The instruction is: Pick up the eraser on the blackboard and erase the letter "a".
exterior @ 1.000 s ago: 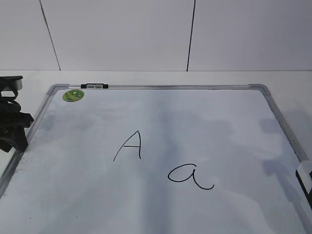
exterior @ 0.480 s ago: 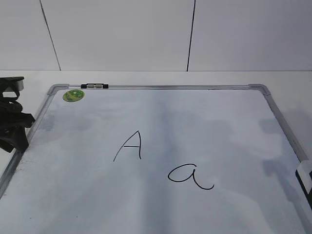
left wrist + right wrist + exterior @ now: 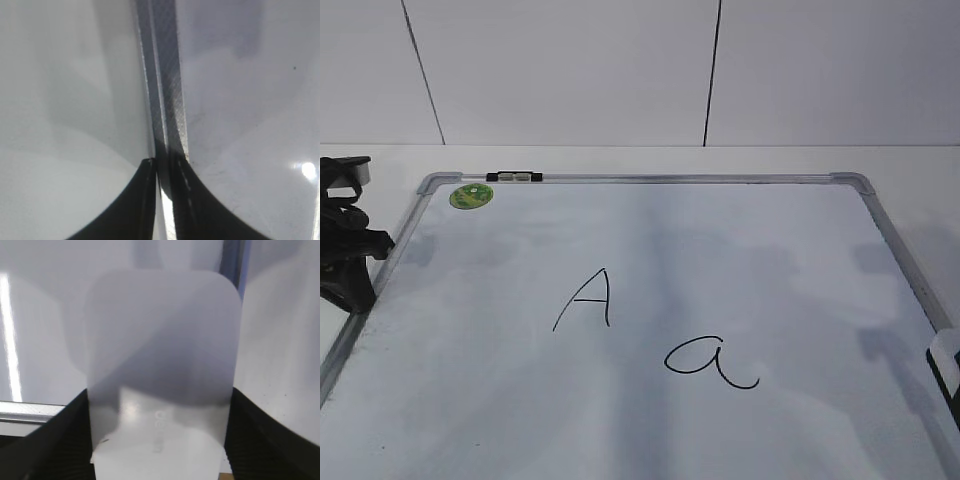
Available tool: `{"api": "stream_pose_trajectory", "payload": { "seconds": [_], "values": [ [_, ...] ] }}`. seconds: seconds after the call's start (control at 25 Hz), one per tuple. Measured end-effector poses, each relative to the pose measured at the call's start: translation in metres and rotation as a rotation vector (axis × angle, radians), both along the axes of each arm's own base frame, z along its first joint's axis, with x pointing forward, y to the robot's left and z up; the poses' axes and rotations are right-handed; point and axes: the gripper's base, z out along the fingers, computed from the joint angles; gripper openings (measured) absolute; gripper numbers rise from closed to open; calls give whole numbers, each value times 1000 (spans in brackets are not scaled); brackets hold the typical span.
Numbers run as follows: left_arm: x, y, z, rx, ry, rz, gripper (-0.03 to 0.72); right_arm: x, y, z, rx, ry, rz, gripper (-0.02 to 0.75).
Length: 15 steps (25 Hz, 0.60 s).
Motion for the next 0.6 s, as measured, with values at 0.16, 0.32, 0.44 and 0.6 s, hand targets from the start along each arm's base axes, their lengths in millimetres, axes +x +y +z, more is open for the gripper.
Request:
{"api": "stream_pose_trajectory", "payload": {
  "seconds": [0.16,0.32,0.44,0.6],
  "values": [
    [0,0,0,-2,0,1,64,0,0,0,0,0,0,565],
    [0,0,0,-2,0,3,64,1,1,1,6,-5,0,565],
    [0,0,0,-3,0,4,64,3,2,5,11,-23,7,565],
    [0,0,0,-3,0,4,64,15,10,10,12,-31,36,565]
  ]
}}
